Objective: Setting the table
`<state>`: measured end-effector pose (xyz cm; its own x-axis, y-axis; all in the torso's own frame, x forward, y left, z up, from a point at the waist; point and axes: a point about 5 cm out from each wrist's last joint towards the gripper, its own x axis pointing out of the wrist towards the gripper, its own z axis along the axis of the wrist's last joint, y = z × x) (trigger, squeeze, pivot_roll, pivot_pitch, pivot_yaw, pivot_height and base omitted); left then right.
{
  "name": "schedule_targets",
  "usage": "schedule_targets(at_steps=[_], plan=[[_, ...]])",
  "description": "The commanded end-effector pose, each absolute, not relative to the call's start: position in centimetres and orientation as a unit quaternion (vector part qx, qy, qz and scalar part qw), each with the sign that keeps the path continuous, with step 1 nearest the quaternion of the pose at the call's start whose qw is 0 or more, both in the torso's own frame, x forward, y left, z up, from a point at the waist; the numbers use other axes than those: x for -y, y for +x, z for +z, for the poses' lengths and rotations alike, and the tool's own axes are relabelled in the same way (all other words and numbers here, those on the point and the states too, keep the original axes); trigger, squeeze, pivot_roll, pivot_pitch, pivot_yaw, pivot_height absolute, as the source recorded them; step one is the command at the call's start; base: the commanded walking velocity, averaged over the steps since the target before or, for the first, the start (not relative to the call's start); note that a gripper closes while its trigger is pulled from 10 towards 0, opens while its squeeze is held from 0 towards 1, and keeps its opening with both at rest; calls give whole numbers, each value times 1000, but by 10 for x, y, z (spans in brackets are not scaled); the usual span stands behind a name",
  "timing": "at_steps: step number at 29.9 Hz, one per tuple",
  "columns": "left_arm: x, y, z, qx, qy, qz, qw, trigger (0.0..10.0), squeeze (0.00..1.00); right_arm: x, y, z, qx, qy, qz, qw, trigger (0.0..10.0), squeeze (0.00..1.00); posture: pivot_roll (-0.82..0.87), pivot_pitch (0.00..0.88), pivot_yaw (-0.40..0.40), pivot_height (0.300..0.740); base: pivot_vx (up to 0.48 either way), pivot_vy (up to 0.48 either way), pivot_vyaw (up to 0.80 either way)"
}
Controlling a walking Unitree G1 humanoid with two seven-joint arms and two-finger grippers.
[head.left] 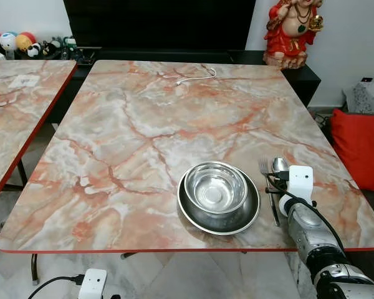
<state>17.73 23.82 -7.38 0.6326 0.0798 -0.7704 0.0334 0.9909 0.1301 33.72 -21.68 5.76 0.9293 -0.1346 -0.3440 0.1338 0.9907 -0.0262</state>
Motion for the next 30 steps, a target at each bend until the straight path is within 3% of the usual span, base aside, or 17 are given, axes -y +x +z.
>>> schedule_targets(at_steps=[1,2,3,4,5,7,8,12,13,16,17,18,19,21,30], plan=[[-240,172,-76,-438,69,15,896,10000,0,221,333,53,-181,2,-77,980,10000,298,94,40,-37,740,0,0,0],[-240,172,-76,-438,69,16,896,10000,0,221,333,53,-181,2,-77,980,10000,392,94,40,-38,740,0,0,0],[-240,172,-76,-438,69,16,896,10000,0,221,333,53,-181,2,-77,980,10000,392,94,40,-38,740,0,0,0],[-240,172,-76,-438,69,16,896,10000,0,221,333,53,-181,2,-78,980,10000,635,94,40,-38,740,0,0,0],[-240,172,-76,-438,69,16,896,10000,0,221,333,53,-181,2,-78,980,10000,698,94,40,-38,740,0,0,0],[-240,172,-76,-438,69,16,896,10000,0,221,333,53,-181,2,-78,980,10000,698,94,40,-38,740,0,0,0],[-241,172,-76,-437,70,16,896,10000,0,221,333,53,-181,2,-78,980,10000,784,94,40,-38,740,0,0,0],[-241,173,-75,-436,70,15,897,10000,0,221,333,53,-181,2,-77,980,10000,780,94,40,-36,740,0,0,0],[-240,174,-75,-435,70,14,897,10000,0,220,333,52,-182,4,-75,980,10000,1000,94,40,-36,740,0,0,0],[-239,175,-75,-434,69,13,898,10000,0,220,332,52,-182,3,-77,980,10000,1000,94,40,-36,740,0,0,0],[-239,175,-75,-434,69,13,898,10000,0,220,332,52,-182,2,-77,980,10000,502,93,41,-35,740,0,0,0],[-239,175,-75,-434,69,13,898,10000,0,220,332,52,-182,2,-78,980,10000,165,93,41,-35,740,0,0,0],[-239,175,-75,-434,70,13,898,10000,0,220,332,52,-182,1,-78,980,10000,165,93,41,-35,740,0,0,0],[-239,175,-75,-433,70,12,898,10000,0,220,332,52,-181,1,-78,980,10000,0,93,41,-35,740,0,0,0],[-239,174,-75,-432,70,12,899,10000,0,223,341,79,-78,12,-94,992,10000,0,95,41,-36,740,0,0,0]])
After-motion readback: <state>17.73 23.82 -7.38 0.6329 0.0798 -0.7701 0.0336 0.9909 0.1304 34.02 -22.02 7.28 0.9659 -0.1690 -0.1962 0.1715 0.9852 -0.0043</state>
